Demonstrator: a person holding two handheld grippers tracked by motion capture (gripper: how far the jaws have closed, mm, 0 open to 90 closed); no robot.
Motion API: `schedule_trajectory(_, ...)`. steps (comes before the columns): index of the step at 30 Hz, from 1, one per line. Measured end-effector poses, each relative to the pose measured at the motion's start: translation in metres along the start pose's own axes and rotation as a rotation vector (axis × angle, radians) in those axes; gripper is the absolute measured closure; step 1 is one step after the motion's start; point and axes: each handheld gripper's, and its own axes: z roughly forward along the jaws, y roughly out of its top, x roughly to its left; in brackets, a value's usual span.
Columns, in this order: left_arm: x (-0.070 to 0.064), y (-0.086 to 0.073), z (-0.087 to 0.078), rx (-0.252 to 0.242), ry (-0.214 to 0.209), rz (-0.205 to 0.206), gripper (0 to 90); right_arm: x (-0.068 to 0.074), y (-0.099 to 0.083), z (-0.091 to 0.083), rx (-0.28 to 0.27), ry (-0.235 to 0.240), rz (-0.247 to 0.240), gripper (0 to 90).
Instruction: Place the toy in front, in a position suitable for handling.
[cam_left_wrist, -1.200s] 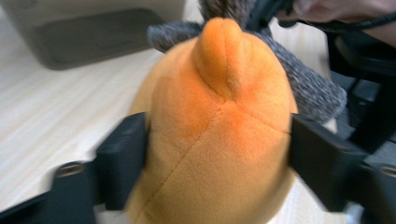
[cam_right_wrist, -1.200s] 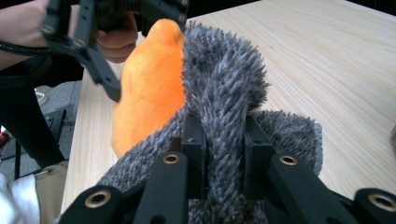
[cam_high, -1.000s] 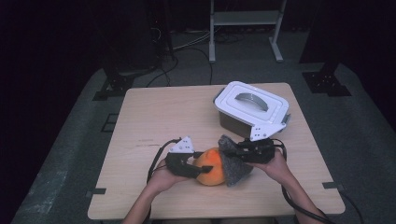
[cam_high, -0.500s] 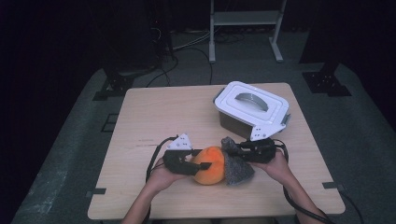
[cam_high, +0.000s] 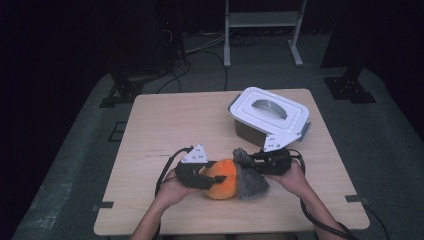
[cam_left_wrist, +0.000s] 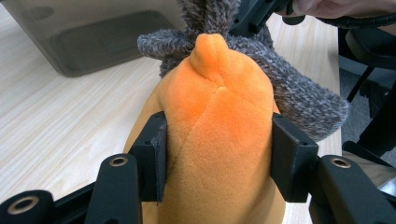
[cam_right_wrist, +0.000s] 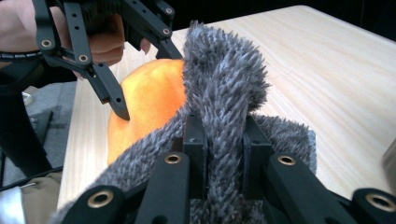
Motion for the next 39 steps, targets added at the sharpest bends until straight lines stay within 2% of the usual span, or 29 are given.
schedule_trajectory(2, -0.003, 0.000, 0.003, -0.001, -0.003, -0.002, 45.7, 0.001, 0.003, -0.001, -0.010, 0.009, -0.007, 75.5)
schedule_trajectory(6, -0.010, 0.005, 0.009, 0.012, 0.006, 0.033, 45.6, 0.015, 0.021, -0.007, -0.078, 0.040, -0.055, 75.6)
schedule_trajectory(9, -0.014, 0.007, 0.008, 0.023, 0.013, 0.048, 45.5, 0.021, 0.023, -0.001, -0.058, 0.031, -0.089, 75.5)
schedule_trajectory(14, -0.006, 0.006, 0.001, 0.012, 0.028, 0.027, 45.5, 0.008, 0.008, 0.000, -0.040, 0.027, -0.031, 75.5)
schedule_trajectory(17, -0.005, 0.005, 0.002, 0.014, 0.020, 0.016, 45.5, 0.004, 0.003, 0.001, -0.011, 0.025, -0.018, 75.4)
schedule_trajectory(18, -0.006, 0.005, 0.003, 0.015, 0.021, 0.022, 45.5, 0.004, 0.003, 0.001, -0.016, 0.029, -0.018, 75.4)
schedule_trajectory(22, -0.011, 0.009, 0.009, 0.022, 0.012, 0.041, 44.6, 0.014, 0.016, -0.003, -0.070, 0.043, -0.049, 75.3)
schedule_trajectory(23, -0.013, 0.009, 0.011, 0.021, 0.009, 0.046, 44.2, 0.017, 0.019, -0.002, -0.073, 0.049, -0.061, 75.3)
schedule_trajectory(25, -0.014, 0.009, 0.012, 0.030, 0.013, 0.063, 42.3, 0.021, 0.020, 0.004, -0.045, 0.036, -0.090, 75.2)
schedule_trajectory(26, -0.013, 0.008, 0.013, 0.030, 0.012, 0.063, 40.0, 0.020, 0.017, 0.006, -0.038, 0.040, -0.083, 75.2)
schedule_trajectory(30, -0.008, 0.004, 0.014, 0.001, -0.004, 0.027, 29.9, 0.011, 0.007, 0.009, -0.020, 0.055, -0.046, 75.2)
schedule_trajectory(34, -0.004, 0.002, 0.013, 0.006, -0.005, 0.034, 19.7, 0.008, 0.001, 0.005, -0.011, 0.054, -0.038, 75.1)
schedule_trajectory(38, 0.005, -0.005, 0.011, 0.003, -0.005, -0.005, 14.4, 0.002, -0.005, 0.001, -0.004, 0.052, -0.021, 75.1)
schedule_trajectory(39, 0.009, -0.009, 0.012, 0.004, -0.016, -0.030, 13.2, 0.001, -0.006, 0.000, -0.004, 0.051, -0.019, 75.1)
